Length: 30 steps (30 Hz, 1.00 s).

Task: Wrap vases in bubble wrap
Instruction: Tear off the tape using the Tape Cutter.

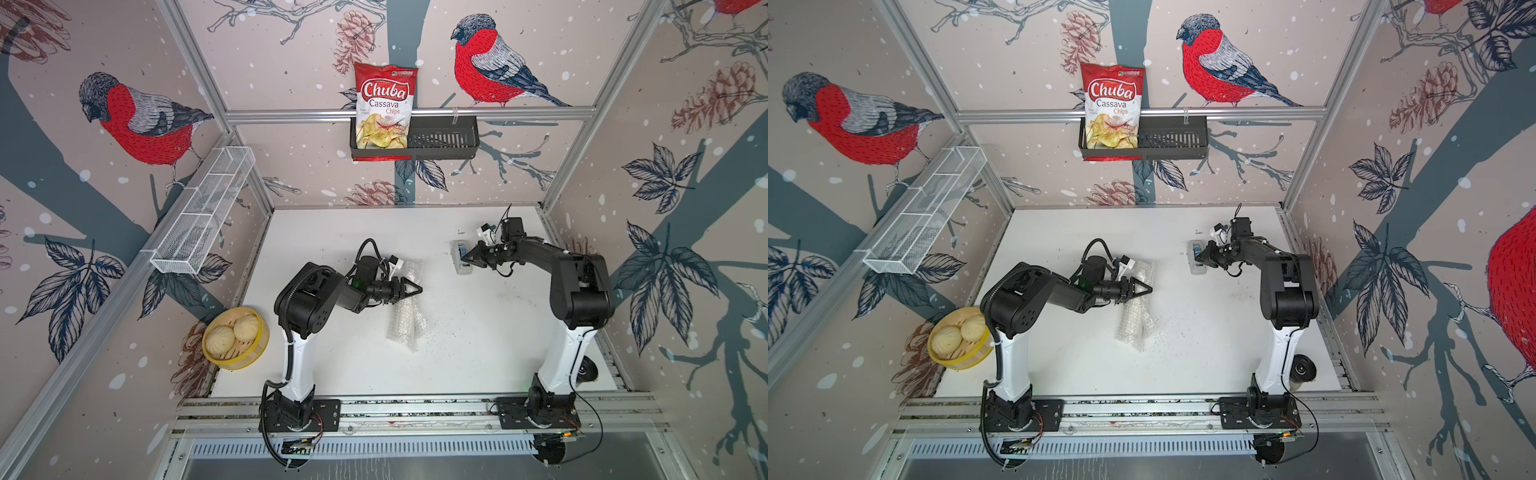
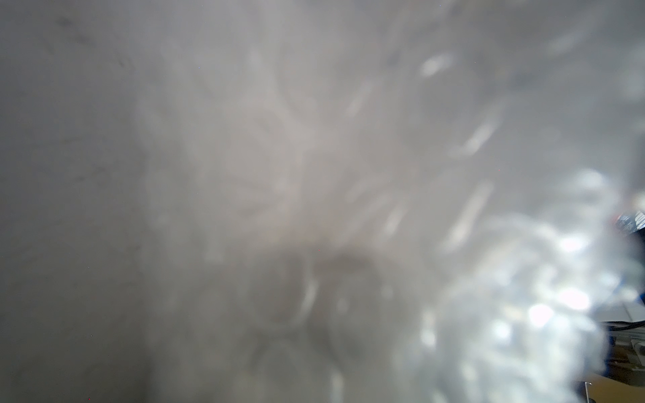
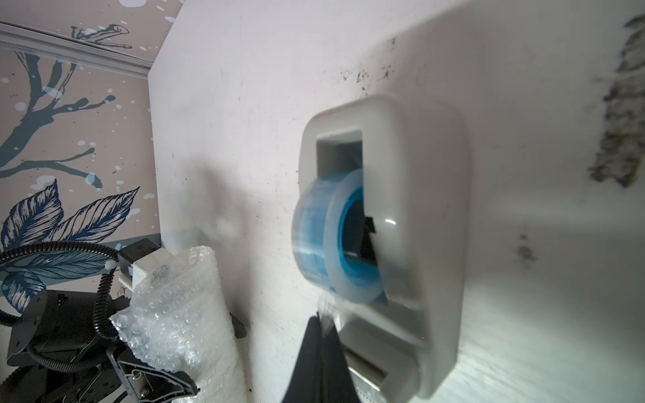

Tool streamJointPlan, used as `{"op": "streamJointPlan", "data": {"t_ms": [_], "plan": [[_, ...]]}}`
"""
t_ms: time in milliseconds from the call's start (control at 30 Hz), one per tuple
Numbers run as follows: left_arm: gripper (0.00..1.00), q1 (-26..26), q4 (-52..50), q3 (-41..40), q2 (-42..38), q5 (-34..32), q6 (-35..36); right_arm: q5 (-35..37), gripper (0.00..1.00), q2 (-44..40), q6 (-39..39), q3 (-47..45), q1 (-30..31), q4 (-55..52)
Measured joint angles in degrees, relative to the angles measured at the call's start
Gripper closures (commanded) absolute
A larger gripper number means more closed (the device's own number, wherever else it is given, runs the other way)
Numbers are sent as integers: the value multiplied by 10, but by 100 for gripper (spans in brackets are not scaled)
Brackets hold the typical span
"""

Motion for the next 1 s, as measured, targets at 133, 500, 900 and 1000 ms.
{"op": "streamJointPlan", "data": {"t_ms": [133, 500, 900, 1000], "plan": [[68, 0, 0, 0, 0, 0, 0, 0, 99, -10, 2, -9, -1, 1], [68, 0, 0, 0, 0, 0, 0, 3, 99, -26, 2, -33, 1, 5], [68, 0, 0, 0, 0, 0, 0, 15, 100, -66, 1, -84, 9, 7], [68, 0, 0, 0, 0, 0, 0, 16, 99, -75, 1, -91, 9, 7]]}}
